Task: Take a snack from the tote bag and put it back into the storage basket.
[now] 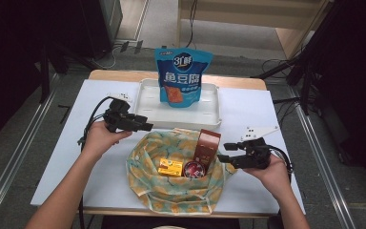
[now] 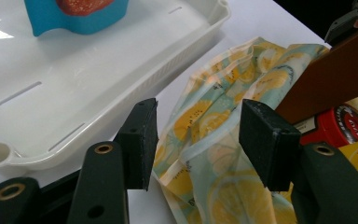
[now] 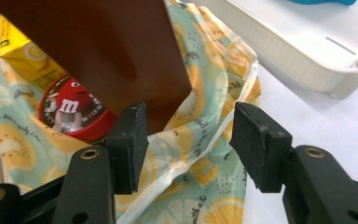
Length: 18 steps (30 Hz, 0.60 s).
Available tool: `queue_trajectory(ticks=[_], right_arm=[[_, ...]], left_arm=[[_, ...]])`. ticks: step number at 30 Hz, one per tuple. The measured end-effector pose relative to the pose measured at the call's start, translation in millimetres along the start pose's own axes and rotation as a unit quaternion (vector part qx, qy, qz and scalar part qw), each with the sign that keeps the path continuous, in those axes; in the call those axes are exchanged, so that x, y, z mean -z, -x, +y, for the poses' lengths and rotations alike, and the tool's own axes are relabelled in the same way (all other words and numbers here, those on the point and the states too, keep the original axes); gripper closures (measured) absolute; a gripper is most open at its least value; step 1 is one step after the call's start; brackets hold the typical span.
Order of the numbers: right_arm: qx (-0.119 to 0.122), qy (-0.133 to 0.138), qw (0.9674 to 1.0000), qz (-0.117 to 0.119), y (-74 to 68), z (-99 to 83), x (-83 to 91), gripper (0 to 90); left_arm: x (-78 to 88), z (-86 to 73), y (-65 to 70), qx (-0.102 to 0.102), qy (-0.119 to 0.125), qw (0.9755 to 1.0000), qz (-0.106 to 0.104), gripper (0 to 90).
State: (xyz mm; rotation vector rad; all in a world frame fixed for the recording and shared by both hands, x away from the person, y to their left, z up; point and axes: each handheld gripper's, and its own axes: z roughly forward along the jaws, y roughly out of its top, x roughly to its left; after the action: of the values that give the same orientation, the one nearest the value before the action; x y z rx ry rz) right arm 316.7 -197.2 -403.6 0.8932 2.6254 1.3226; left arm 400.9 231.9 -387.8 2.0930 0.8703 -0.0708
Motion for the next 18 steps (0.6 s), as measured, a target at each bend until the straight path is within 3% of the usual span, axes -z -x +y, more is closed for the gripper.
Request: queue_trajectory(ticks=[18], right_arm=[[0.022, -0.006, 0.9993, 0.029, -16.1, 13.5, 2.9, 36.6]], left_arm=[[5.8, -10.6, -0.5, 0.002, 0.007, 1.0, -0.004, 46.5]])
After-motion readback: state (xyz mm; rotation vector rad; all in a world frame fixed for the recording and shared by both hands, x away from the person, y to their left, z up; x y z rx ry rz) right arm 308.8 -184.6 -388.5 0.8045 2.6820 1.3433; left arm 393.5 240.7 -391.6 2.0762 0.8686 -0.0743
